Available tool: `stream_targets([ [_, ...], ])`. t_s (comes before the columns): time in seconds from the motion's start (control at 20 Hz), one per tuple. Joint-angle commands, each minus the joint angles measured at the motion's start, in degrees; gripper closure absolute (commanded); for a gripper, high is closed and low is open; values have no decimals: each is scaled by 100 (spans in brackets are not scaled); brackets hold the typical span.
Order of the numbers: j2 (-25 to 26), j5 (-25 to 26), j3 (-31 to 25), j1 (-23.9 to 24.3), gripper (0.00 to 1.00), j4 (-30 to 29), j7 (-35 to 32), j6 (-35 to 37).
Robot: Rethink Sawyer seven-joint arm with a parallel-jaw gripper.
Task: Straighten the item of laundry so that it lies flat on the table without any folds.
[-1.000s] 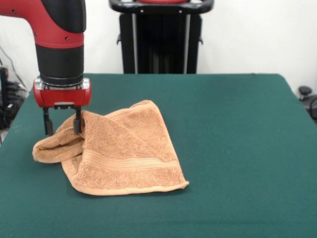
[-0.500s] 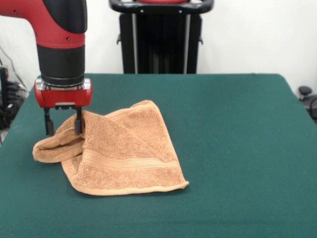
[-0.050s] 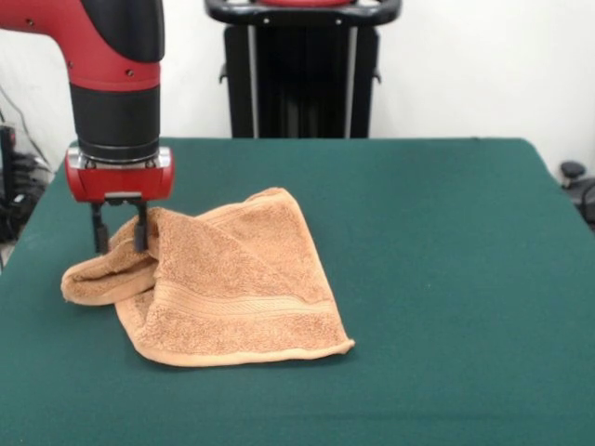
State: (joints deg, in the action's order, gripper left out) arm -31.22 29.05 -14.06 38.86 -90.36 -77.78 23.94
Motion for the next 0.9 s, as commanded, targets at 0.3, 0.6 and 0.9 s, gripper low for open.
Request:
stream_targets([
  [0.3,306,-198,-227,-144,100,-596,-730,-3],
  [0.6,303,-223,-226,-143,100,-600,-741,24],
  [0.9,-159,-264,-75,-130,100,-1018,-886,8],
])
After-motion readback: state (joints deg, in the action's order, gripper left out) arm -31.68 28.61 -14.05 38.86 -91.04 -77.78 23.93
